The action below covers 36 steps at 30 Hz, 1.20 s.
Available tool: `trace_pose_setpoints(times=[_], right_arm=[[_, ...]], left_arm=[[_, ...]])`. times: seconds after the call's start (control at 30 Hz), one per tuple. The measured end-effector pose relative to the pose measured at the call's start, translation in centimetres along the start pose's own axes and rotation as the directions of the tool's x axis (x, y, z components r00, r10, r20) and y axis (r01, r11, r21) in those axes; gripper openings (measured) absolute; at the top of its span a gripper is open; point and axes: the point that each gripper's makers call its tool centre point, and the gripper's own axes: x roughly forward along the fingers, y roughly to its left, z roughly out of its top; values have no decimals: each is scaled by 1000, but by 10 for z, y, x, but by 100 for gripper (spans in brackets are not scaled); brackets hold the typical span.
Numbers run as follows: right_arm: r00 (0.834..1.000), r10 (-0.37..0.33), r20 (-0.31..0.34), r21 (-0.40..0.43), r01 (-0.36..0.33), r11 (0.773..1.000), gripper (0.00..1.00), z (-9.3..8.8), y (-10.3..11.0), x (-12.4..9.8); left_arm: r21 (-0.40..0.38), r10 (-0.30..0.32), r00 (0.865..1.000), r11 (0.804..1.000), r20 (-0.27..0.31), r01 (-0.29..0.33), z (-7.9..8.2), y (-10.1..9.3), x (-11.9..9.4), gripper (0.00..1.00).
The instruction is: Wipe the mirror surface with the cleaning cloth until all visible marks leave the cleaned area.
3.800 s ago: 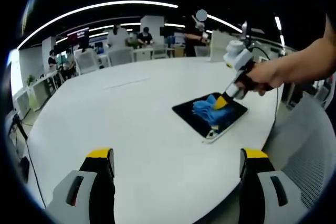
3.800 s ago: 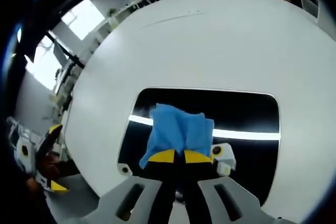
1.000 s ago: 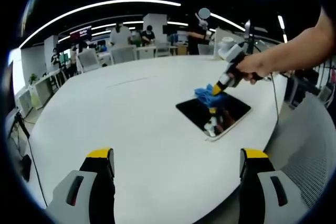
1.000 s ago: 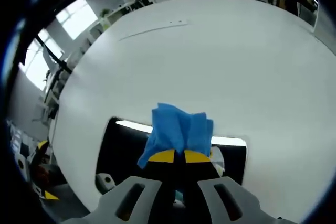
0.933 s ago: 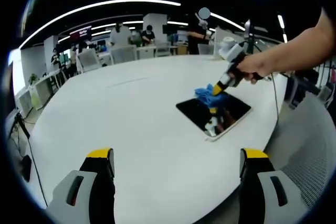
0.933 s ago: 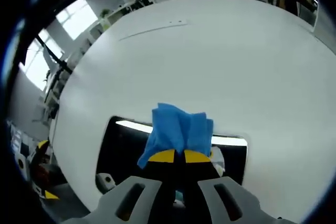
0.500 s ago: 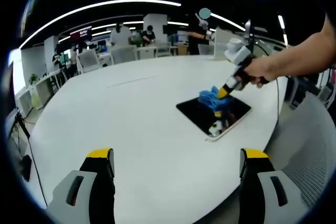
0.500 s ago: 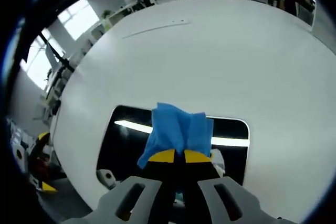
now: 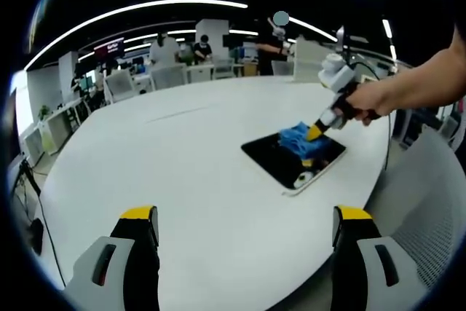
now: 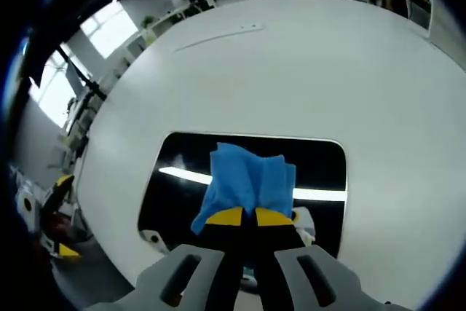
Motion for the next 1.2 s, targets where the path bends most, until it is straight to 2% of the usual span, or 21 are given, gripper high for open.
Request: trace_pose_setpoints(times=[0.47, 1.2], right_arm=[[1000, 13, -6, 2, -12, 1000, 0, -24, 6, -13], [999, 43, -14, 40, -43, 998, 0, -49, 11, -25]], left_arm=[[7, -13, 1000, 1000, 2, 13, 1, -2, 1, 100], [4, -14, 1000, 1000, 4, 14, 1, -3, -1, 99]])
